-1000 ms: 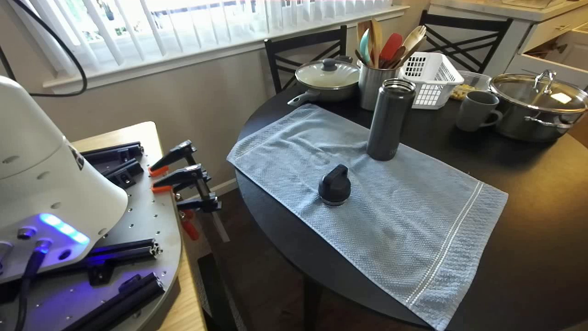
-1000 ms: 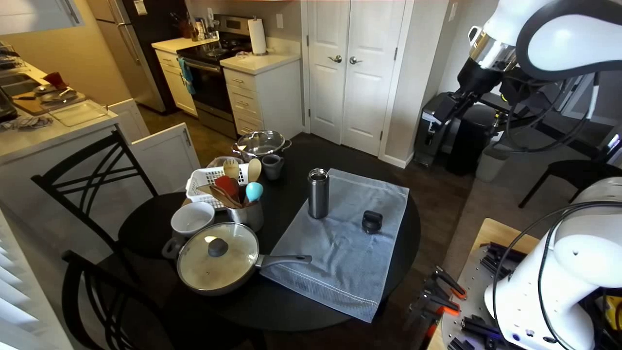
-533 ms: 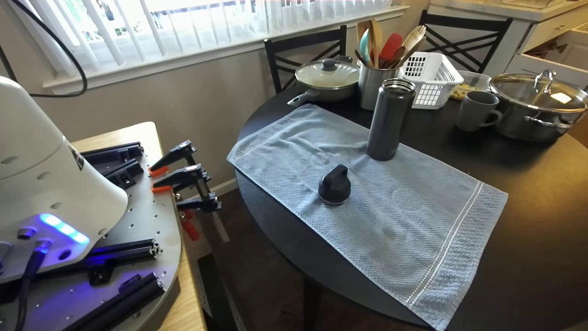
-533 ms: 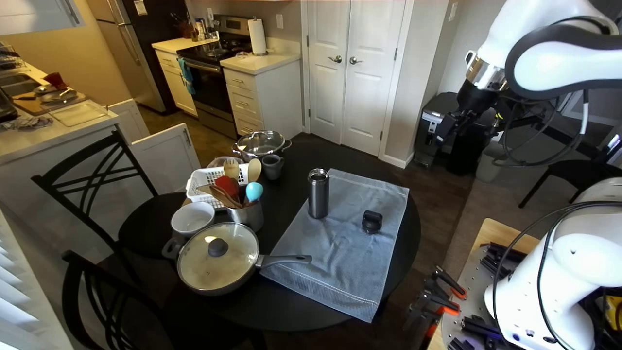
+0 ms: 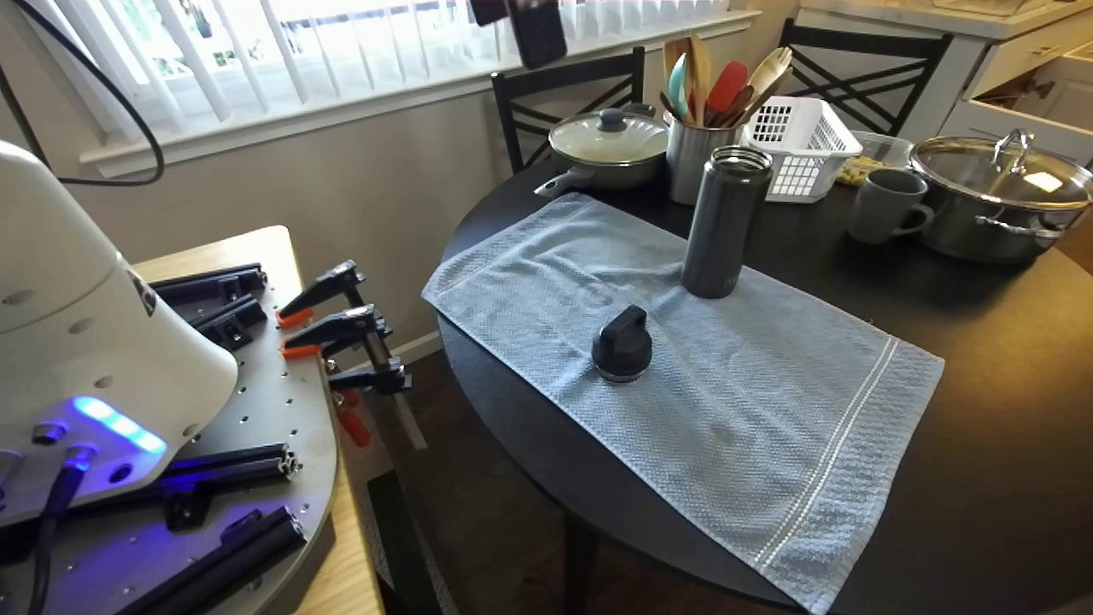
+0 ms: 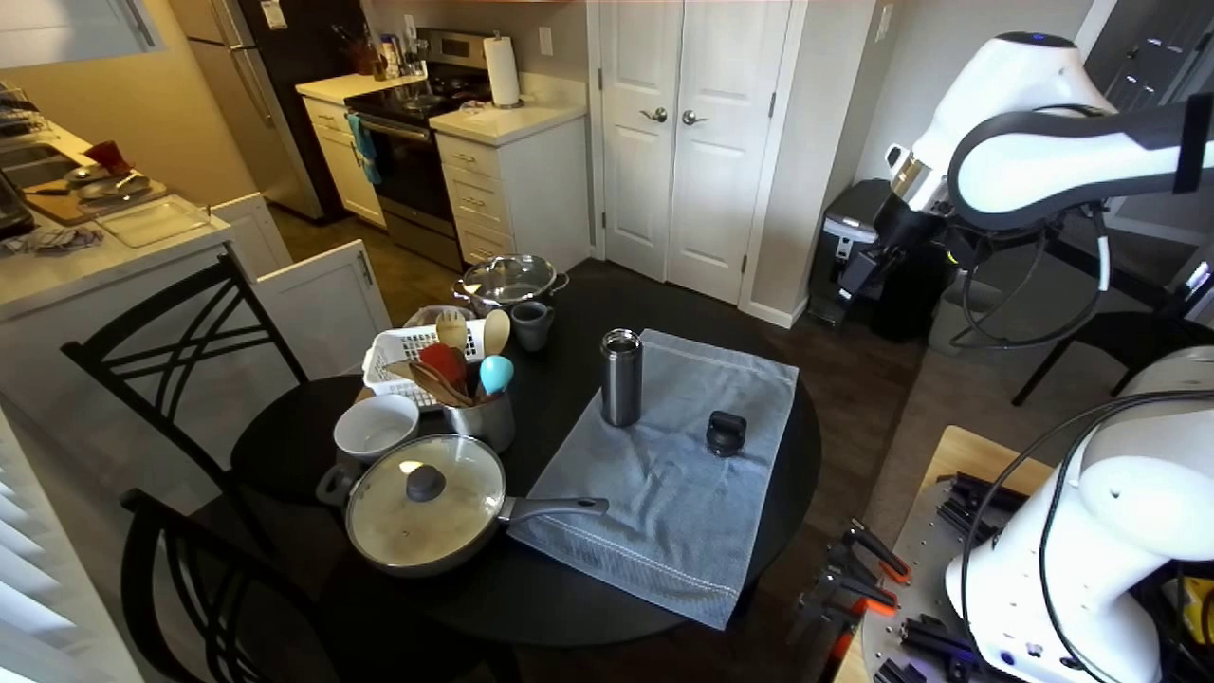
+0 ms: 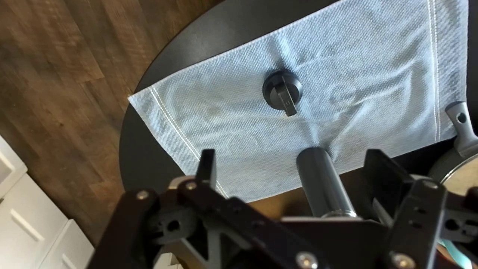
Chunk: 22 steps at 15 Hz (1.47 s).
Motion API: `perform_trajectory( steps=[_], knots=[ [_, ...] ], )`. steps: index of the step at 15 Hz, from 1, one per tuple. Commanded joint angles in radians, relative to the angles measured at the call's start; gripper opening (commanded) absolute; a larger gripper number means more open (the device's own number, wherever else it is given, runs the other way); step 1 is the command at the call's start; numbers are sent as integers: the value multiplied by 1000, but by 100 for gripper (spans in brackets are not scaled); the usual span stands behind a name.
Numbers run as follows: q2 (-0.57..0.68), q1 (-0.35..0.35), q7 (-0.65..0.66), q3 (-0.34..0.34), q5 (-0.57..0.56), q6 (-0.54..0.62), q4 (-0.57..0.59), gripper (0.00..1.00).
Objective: Pick the lid up and place it on top of the bottle
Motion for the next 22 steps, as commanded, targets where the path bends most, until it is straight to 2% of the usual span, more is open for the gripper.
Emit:
perform_trajectory(
  steps=[1, 6, 11, 15, 20, 22],
  knots=[
    [189, 63, -111, -43, 27, 145, 1, 100],
    [438, 138, -194, -51, 73, 311, -1, 100],
    [593, 148, -247, -15, 67, 433, 8, 100],
    [600, 125, -210, 18, 61, 414, 23, 100],
    [606, 120, -209, 21, 60, 414, 29, 100],
    [602, 123, -206, 21, 75, 462, 30, 100]
  ],
)
